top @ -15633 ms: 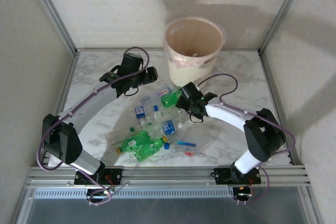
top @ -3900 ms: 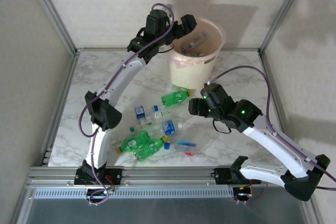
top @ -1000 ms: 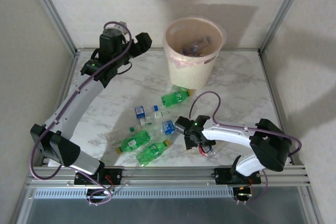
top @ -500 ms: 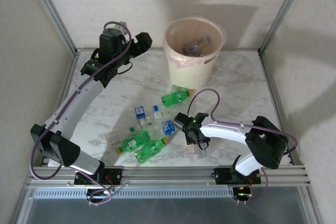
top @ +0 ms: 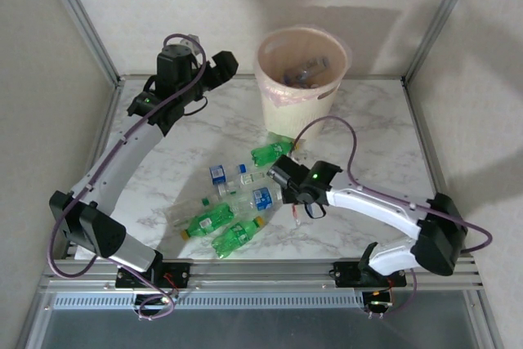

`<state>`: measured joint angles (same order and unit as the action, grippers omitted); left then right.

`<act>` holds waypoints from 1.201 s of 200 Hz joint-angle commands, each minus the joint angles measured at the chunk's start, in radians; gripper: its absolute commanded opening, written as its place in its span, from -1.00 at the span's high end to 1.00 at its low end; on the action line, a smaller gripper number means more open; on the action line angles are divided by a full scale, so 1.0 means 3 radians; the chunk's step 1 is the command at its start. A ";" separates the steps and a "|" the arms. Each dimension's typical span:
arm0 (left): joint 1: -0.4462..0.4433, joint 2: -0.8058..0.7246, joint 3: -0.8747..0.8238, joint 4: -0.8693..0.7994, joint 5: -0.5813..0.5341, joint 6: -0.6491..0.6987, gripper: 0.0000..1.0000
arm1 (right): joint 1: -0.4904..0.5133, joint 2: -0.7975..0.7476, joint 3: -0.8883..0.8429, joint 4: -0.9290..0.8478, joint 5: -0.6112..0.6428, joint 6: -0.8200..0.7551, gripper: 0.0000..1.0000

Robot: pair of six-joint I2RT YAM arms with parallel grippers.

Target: Put the plastic bottles in the bin

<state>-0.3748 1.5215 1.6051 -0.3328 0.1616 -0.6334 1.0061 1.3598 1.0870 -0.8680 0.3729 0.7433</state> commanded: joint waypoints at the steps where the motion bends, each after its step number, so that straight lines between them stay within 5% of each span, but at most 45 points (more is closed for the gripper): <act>1: 0.0017 0.0035 0.0021 0.0072 0.0039 -0.0051 -0.78 | 0.0074 -0.0218 0.0435 -0.0117 0.0226 -0.0136 0.20; 90: 0.0002 -0.0048 -0.0029 0.0000 -0.0108 -0.0036 -0.78 | -0.0026 -0.0283 0.1884 0.0471 0.0528 -0.0805 0.11; 176: 0.0002 -0.0248 -0.0265 -0.0121 -0.0212 0.0069 -0.78 | -0.0980 0.0794 0.3720 0.0465 0.0377 -0.1183 0.13; 240: -0.0031 -0.0372 -0.1064 0.0195 -0.0219 0.0413 -0.78 | -0.1616 0.1171 0.3845 0.0775 -0.0051 -0.1077 0.14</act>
<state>-0.3759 1.4322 1.3720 -0.3225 0.1047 -0.5774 0.5694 1.6794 2.2032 -0.7002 0.4225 0.4076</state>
